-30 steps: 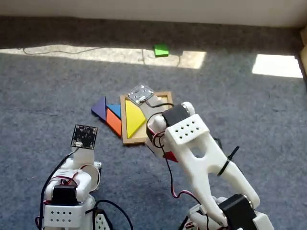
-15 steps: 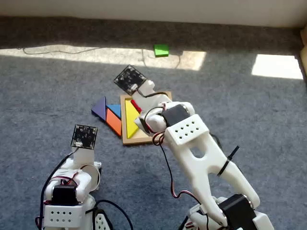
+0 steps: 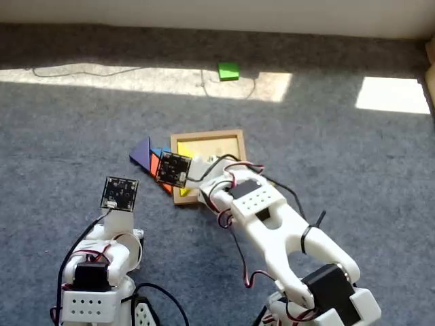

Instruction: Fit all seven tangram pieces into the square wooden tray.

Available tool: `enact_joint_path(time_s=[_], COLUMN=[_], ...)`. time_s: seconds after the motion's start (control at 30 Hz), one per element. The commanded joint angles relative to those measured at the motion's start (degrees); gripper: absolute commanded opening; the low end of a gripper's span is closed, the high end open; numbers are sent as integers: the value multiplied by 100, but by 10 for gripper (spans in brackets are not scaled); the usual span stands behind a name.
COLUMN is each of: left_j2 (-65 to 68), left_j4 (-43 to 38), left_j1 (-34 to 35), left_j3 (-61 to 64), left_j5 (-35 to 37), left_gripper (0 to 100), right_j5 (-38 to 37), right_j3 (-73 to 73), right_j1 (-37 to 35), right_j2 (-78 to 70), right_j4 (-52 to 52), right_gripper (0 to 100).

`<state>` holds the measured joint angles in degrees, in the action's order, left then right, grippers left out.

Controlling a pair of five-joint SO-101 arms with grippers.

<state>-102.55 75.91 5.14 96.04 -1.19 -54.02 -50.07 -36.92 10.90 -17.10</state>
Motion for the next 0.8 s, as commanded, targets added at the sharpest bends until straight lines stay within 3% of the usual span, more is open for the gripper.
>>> enact_joint_path(time_s=[0.0,0.2,0.3,0.47,0.77], left_j2=[-127,-127,-127,-127,-127], left_j4=[18,18,18,18,18], left_j1=[48,48,48,48,48], left_j3=[119,119,119,119,119], left_j5=[-18,-18,-18,-18,-18], left_gripper=[6,6,6,6,6], right_j5=[-176,-132,352,642,668], right_j3=[-92,-189,-189,-180,-92], right_j1=[92,92,92,48,48], right_j2=[48,48,66,119,119], right_j4=[505,453,4,-752,-769], right_gripper=[9,79,132,135,135])
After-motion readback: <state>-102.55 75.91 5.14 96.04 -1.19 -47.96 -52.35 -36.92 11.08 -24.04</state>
